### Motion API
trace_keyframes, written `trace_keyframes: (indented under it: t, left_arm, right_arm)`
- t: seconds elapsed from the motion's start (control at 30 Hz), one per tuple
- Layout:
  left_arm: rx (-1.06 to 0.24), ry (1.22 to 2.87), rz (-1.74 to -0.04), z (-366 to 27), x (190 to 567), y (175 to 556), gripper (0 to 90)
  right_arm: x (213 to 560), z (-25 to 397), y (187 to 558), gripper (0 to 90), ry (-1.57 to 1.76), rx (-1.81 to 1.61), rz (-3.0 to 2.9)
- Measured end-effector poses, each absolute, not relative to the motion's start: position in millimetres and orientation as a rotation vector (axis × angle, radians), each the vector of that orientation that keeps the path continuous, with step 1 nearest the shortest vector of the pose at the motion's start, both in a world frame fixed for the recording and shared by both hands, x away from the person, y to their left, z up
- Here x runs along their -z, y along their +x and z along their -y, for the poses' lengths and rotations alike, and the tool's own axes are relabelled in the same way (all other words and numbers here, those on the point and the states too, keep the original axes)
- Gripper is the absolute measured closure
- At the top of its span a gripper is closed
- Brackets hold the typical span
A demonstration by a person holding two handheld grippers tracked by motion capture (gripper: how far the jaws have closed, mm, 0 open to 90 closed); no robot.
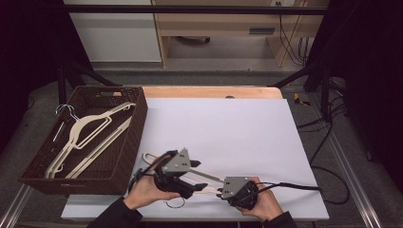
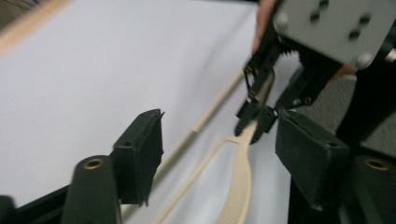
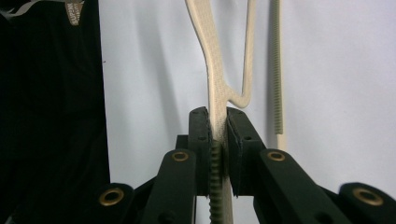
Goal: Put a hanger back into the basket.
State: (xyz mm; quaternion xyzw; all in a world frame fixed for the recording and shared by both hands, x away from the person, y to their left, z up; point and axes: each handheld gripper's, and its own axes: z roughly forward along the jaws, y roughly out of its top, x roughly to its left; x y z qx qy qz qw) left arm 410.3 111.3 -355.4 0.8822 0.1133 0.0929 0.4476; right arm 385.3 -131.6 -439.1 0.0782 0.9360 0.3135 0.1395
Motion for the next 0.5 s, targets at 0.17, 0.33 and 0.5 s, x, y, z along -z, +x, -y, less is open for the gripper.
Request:
trace_keyframes:
  t: [0.17, 0.33, 0.5]
  left_arm:
    - [-0.293, 2.105, -0.338, -153, 336, 414, 24.6]
    - [-0.335, 2.119, -0.375, -190, 343, 413, 24.1]
    - [-0.317, 2.195, -0.362, -200, 362, 412, 23.9]
  right_arm:
    - [431, 137, 387, 82.1, 0.231, -0.915, -2.694]
    - [427, 140, 391, 82.2, 0.226, -0.928, -2.707]
    - [426, 140, 392, 82.3, 0.238, -0.912, -2.723]
